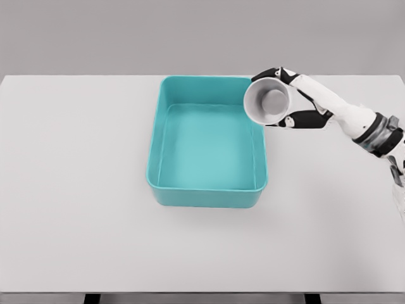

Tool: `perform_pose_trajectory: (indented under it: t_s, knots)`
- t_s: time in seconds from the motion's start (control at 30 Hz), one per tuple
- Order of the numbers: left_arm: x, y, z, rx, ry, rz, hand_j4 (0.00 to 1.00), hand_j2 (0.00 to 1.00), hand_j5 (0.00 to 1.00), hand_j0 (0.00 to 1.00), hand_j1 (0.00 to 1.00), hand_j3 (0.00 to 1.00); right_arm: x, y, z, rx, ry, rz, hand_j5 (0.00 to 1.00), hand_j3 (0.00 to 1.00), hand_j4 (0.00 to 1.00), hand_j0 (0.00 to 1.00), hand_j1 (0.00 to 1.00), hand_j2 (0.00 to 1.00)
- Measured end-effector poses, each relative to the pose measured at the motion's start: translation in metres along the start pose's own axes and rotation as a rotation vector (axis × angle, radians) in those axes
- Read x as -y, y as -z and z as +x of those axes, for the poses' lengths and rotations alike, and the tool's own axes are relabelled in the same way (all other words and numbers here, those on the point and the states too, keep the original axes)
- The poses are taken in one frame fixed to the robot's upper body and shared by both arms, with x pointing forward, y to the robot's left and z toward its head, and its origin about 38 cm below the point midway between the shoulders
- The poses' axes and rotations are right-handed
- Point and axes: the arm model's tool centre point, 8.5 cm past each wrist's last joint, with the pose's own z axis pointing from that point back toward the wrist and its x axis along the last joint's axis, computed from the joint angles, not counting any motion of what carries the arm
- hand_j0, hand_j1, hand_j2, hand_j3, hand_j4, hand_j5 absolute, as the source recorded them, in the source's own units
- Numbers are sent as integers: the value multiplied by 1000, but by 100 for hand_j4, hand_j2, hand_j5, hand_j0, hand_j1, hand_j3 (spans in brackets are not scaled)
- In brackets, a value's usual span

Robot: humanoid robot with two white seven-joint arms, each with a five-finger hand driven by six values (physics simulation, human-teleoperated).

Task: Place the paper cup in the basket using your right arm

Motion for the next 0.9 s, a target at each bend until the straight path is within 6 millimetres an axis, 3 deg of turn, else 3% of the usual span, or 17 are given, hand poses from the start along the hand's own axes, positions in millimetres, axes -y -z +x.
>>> perform_pose_trajectory:
  t_s: [0.5, 0.9]
  knots:
    - [0, 0, 0, 0, 0, 0, 100, 100, 100, 100, 100, 100, -15, 61, 23, 63, -159, 186, 57, 57, 57, 57, 57, 57]
    - [0, 0, 0, 0, 0, 0, 100, 100, 100, 100, 100, 100, -48, 84, 21, 27, -281, 364, 57, 57, 57, 57, 57, 57]
